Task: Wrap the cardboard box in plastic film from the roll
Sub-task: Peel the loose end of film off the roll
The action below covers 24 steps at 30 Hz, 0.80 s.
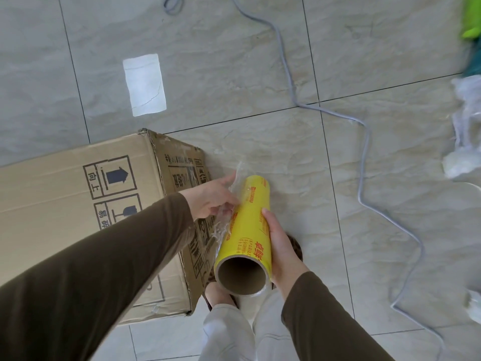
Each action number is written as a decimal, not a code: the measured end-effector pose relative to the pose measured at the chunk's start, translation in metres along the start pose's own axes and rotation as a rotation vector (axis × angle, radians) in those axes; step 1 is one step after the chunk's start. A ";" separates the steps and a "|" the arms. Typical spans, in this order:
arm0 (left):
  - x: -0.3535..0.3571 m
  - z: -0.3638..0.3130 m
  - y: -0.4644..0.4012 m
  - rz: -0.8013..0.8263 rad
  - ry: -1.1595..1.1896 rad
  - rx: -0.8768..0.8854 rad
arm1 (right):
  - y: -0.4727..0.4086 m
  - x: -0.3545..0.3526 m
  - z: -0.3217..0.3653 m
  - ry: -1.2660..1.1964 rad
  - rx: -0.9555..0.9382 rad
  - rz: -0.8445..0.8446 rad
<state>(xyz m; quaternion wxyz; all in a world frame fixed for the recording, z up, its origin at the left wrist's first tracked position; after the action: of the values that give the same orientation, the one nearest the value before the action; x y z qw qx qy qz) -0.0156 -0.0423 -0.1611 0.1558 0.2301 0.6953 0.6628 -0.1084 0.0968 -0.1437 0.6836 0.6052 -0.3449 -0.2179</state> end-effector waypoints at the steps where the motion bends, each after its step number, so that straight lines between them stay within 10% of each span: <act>1: -0.003 -0.003 0.001 -0.021 0.025 0.029 | 0.001 0.001 0.000 -0.001 0.004 0.002; 6: -0.008 -0.017 0.012 -0.121 -0.339 0.102 | -0.001 0.009 -0.001 -0.037 0.024 0.026; 15: -0.016 -0.024 0.017 -0.055 -0.291 0.077 | -0.013 0.025 0.009 -0.054 0.149 0.033; 24: -0.026 -0.035 0.014 0.021 0.310 -0.078 | -0.014 0.013 0.030 0.061 0.046 0.111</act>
<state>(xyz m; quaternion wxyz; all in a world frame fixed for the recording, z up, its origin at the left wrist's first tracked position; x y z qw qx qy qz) -0.0098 -0.0857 -0.1469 0.0487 0.1262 0.6822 0.7185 -0.1207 0.0649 -0.1540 0.6906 0.6071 -0.3619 -0.1533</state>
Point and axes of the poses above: each hand's wrist, its own y-axis away from the middle knuckle, its own x-axis out of the palm, z = x × y, the point moved 8 cm from there along -y, towards the middle knuckle, and after that the axes turned 8 degrees about -x, right-handed, at the moved point
